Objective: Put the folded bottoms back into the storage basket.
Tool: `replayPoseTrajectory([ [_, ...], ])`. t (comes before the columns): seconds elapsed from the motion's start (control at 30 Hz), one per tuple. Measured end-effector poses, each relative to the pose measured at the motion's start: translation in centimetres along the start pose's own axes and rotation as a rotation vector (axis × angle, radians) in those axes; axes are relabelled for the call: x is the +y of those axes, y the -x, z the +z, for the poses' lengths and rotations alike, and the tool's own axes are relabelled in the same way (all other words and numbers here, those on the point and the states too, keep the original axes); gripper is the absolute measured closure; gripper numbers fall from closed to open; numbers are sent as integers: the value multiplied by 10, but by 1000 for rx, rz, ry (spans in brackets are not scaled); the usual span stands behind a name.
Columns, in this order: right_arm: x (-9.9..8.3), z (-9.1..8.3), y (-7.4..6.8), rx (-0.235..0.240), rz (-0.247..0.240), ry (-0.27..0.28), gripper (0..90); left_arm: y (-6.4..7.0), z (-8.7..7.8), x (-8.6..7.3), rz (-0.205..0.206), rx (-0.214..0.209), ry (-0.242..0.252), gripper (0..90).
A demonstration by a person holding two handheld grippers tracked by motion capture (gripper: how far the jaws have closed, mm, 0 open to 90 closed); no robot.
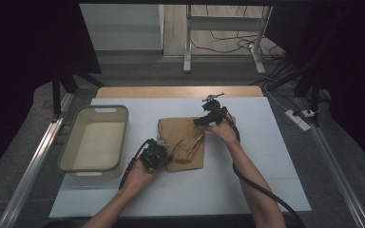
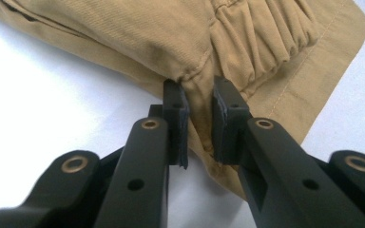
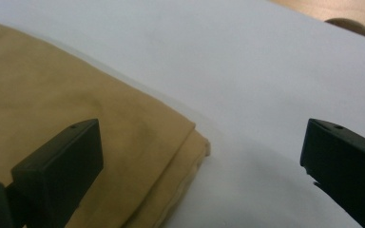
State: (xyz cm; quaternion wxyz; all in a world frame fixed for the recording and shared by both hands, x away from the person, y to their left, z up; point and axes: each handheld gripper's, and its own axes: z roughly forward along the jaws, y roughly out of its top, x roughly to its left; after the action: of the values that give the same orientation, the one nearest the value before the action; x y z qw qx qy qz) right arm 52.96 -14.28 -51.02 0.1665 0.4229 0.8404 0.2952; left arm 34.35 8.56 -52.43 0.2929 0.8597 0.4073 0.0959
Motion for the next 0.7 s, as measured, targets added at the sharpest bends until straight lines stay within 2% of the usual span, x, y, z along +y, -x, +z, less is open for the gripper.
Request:
replayPoseTrajectory([
  [0.2, -7, 7, 5, 25, 3, -22, 63, 0, 0, 0, 3, 1, -2, 773],
  [0.27, -9, 9, 5, 50, 4, -36, 76, 0, 0, 0, 3, 1, -2, 773],
  [0.33, -10, 9, 4, 48, 0, -33, 84, 0, 0, 0, 4, 1, -2, 773],
  [0.4, -9, 8, 3, 59, -10, -33, 134, 0, 0, 0, 5, 0, 0, 772],
  [0.5, -9, 5, 1, 81, -27, -34, 250, 0, 0, -1, 8, -2, 4, 773],
  [0.6, -6, 2, -2, 132, -57, -42, 473, -1, 0, -3, 8, -9, 19, 773],
  [0.7, -4, 1, -6, 178, -61, -61, 672, -3, 0, -3, 8, -17, 24, 773],
])
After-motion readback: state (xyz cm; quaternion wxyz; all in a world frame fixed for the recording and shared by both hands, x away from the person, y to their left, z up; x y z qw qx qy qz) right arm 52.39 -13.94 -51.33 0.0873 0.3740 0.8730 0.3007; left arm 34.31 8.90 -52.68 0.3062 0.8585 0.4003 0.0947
